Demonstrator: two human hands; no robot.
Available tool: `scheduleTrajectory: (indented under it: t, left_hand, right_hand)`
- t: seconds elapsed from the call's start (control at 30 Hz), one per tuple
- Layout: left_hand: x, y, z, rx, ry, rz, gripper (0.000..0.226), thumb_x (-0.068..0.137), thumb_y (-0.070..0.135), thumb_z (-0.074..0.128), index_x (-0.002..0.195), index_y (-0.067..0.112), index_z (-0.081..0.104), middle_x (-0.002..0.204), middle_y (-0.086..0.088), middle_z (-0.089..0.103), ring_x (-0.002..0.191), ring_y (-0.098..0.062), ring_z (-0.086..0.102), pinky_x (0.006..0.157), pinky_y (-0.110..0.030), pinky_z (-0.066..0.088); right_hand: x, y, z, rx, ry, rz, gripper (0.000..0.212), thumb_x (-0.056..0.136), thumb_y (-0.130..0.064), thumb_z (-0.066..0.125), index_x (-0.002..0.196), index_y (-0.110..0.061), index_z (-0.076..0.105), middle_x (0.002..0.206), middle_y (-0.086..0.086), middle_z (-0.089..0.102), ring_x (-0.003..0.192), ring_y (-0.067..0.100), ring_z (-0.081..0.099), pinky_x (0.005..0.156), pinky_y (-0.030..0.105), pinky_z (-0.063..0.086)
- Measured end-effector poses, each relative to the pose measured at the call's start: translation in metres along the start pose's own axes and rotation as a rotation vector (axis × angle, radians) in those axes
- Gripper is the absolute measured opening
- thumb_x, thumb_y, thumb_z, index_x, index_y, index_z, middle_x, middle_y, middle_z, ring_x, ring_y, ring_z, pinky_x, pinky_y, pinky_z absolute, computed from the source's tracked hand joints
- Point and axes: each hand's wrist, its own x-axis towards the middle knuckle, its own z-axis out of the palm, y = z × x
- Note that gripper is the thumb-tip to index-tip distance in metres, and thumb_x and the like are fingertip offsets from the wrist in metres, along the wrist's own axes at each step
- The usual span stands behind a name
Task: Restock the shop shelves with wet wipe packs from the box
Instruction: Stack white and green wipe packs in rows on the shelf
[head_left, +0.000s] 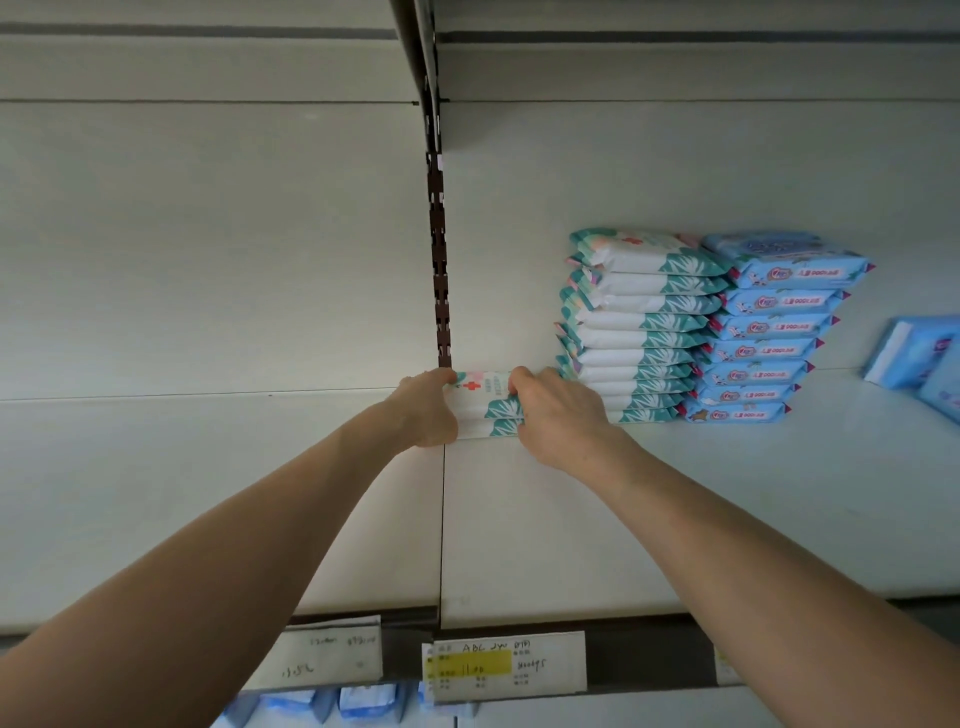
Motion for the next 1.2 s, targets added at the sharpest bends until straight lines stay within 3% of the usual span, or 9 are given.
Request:
scheduleTrajectory:
  t: [0.07,0.2,0.37,0.53,0.73,0.97,1.07,1.17,1.2]
  left_hand:
    - [-0.002,-0.001,0.001,0.087,0.038,0.007,0.076,0.084,0.002,0.058,0.149,0.029,0.027,0.137,-0.009,0.035,0.098,-0.026,0.051,0.07,-0.028,0.051]
    - [-0.012,-0.001,-0.007,0.161,0.124,0.026,0.069,0.086,0.007,0.058,0.146,0.027,0.033,0.132,-0.007,0.037,0.099,-0.025,0.053,0.084,-0.032,0.053]
    - [-0.035,0.0,-0.023,0.186,0.179,0.029,0.064,0.086,0.005,0.054,0.145,0.024,0.035,0.135,-0.01,0.036,0.101,-0.029,0.058,0.076,-0.031,0.049]
    - [-0.068,-0.012,-0.037,0.226,0.226,-0.01,0.061,0.087,0.007,0.051,0.144,0.022,0.034,0.135,-0.011,0.037,0.106,-0.03,0.057,0.081,-0.033,0.049]
    - [-0.12,-0.041,-0.058,0.224,0.306,-0.178,0.063,0.087,0.009,0.05,0.145,0.025,0.033,0.136,-0.011,0.041,0.123,-0.027,0.048,0.099,-0.035,0.043]
    - [-0.209,-0.062,-0.06,0.171,0.409,-0.47,0.057,0.087,0.008,0.048,0.143,0.017,0.035,0.137,-0.015,0.045,0.125,-0.028,0.046,0.099,-0.032,0.038]
    - [-0.25,-0.064,-0.051,0.158,0.461,-0.615,0.056,0.089,0.011,0.051,0.142,0.014,0.036,0.139,-0.015,0.044,0.127,-0.029,0.045,0.102,-0.033,0.04]
    - [-0.297,-0.064,-0.038,0.145,0.518,-0.719,0.054,0.087,0.006,0.05,0.14,0.01,0.039,0.138,-0.016,0.047,0.128,-0.028,0.044,0.101,-0.035,0.042]
    - [-0.314,-0.065,-0.033,0.134,0.529,-0.759,0.056,0.086,0.005,0.049,0.141,0.01,0.038,0.139,-0.015,0.046,0.127,-0.028,0.045,0.1,-0.036,0.043]
  right_hand:
    - [-0.003,-0.002,-0.005,-0.066,0.015,0.001,0.041,0.089,-0.007,0.056,0.127,-0.012,0.042,0.118,0.011,0.048,0.102,0.028,0.055,0.066,0.032,0.035]
    - [-0.011,-0.012,-0.018,-0.084,0.059,-0.035,0.037,0.088,-0.003,0.055,0.124,-0.011,0.048,0.118,0.01,0.046,0.103,0.027,0.053,0.067,0.032,0.035]
    - [-0.017,-0.036,-0.033,-0.075,0.026,-0.083,0.038,0.09,-0.007,0.054,0.127,-0.014,0.05,0.118,0.009,0.047,0.103,0.028,0.055,0.07,0.033,0.038]
    - [-0.024,-0.065,-0.044,-0.075,0.002,-0.16,0.03,0.093,-0.008,0.049,0.122,-0.015,0.055,0.115,0.008,0.052,0.106,0.027,0.056,0.075,0.034,0.04]
    - [-0.029,-0.113,-0.056,-0.037,-0.031,-0.369,0.027,0.094,-0.014,0.048,0.119,-0.013,0.058,0.117,0.007,0.058,0.106,0.029,0.057,0.073,0.029,0.036]
    - [-0.062,-0.163,-0.065,0.019,-0.069,-0.716,0.025,0.094,-0.017,0.051,0.117,-0.012,0.059,0.115,0.008,0.061,0.104,0.028,0.058,0.072,0.028,0.038]
    - [-0.09,-0.18,-0.068,0.033,-0.102,-0.847,0.02,0.092,-0.014,0.051,0.11,-0.011,0.06,0.11,0.008,0.062,0.092,0.026,0.057,0.068,0.029,0.037]
    - [-0.124,-0.198,-0.071,0.037,-0.142,-0.97,0.005,0.09,-0.012,0.053,0.087,-0.012,0.057,0.09,0.006,0.058,0.087,0.03,0.055,0.061,0.026,0.034]
    - [-0.138,-0.204,-0.072,0.034,-0.146,-1.011,0.015,0.089,-0.012,0.053,0.074,-0.013,0.049,0.079,0.005,0.052,0.083,0.03,0.053,0.056,0.026,0.031]
